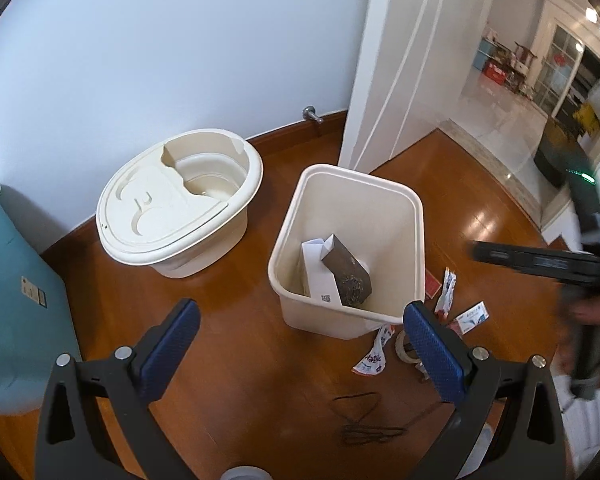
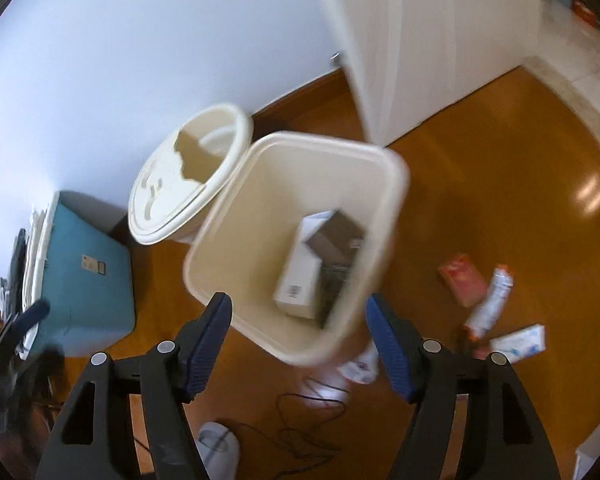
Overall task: Collect trash
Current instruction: 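Grasp the cotton-swab bag with the right tool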
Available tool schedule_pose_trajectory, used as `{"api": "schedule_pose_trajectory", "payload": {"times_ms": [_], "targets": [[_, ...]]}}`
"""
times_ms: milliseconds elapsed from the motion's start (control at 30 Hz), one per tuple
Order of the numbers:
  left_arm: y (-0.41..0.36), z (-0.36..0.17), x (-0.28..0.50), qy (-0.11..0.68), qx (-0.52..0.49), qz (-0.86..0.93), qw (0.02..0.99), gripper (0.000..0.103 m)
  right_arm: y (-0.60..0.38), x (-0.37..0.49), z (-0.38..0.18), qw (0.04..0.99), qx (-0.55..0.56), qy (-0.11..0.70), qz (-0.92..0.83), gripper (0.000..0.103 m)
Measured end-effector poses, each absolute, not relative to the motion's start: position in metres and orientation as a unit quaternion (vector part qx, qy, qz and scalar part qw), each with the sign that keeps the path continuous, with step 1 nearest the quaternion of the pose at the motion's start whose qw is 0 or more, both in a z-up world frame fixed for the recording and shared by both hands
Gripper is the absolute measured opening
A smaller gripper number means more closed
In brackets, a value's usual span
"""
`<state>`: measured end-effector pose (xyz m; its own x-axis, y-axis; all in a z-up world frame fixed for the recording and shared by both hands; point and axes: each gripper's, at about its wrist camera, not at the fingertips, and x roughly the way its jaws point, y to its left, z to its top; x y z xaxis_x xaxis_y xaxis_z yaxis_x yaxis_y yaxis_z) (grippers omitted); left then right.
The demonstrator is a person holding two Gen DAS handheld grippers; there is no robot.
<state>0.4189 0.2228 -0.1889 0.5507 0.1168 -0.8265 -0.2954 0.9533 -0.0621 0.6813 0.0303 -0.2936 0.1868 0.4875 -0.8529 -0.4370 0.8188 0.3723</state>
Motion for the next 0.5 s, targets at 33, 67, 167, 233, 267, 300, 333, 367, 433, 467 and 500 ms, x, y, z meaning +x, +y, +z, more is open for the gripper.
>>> {"api": "schedule_pose_trajectory", "payload": {"times_ms": [33,67,167,233,267,300,333,367,433,467,500], "targets": [[0.218,-0.191,0.420,0.461,-0.092,0.114,0.875,0.103,0.003,0.679,-0.297,0.773,0.030,0.566,0.286,0.079],[0.212,-0.193,0.421,0.463,-0.086,0.110,0.875,0.103,-0.025,0.676,-0.306,0.774,0.036,0.575,0.264,0.080],[0.186,-0.202,0.427,0.465,-0.060,0.092,0.878,0.103,-0.107,0.670,-0.369,0.759,0.059,0.626,0.166,0.083],[0.166,-0.208,0.431,0.471,-0.039,0.071,0.879,0.103,-0.145,0.664,-0.421,0.733,0.096,0.663,0.118,0.083],[0.154,-0.212,0.432,0.471,-0.024,0.059,0.880,0.103,-0.159,0.660,-0.449,0.715,0.132,0.678,0.112,0.083],[0.144,-0.215,0.433,0.472,-0.008,0.048,0.880,0.103,-0.168,0.656,-0.472,0.701,0.171,0.683,0.114,0.081],[0.134,-0.218,0.435,0.472,0.010,0.038,0.881,0.103,-0.176,0.653,-0.497,0.686,0.221,0.684,0.117,0.081],[0.124,-0.223,0.436,0.471,0.025,0.029,0.881,0.103,-0.181,0.649,-0.521,0.668,0.270,0.684,0.115,0.081],[0.110,-0.232,0.440,0.473,0.043,0.016,0.880,0.103,-0.187,0.645,-0.564,0.635,0.337,0.688,0.098,0.079],[0.103,-0.239,0.443,0.477,0.049,0.010,0.878,0.103,-0.188,0.643,-0.583,0.621,0.361,0.689,0.092,0.078],[0.098,-0.245,0.445,0.481,0.054,0.005,0.875,0.103,-0.186,0.642,-0.597,0.613,0.373,0.691,0.092,0.076]]}}
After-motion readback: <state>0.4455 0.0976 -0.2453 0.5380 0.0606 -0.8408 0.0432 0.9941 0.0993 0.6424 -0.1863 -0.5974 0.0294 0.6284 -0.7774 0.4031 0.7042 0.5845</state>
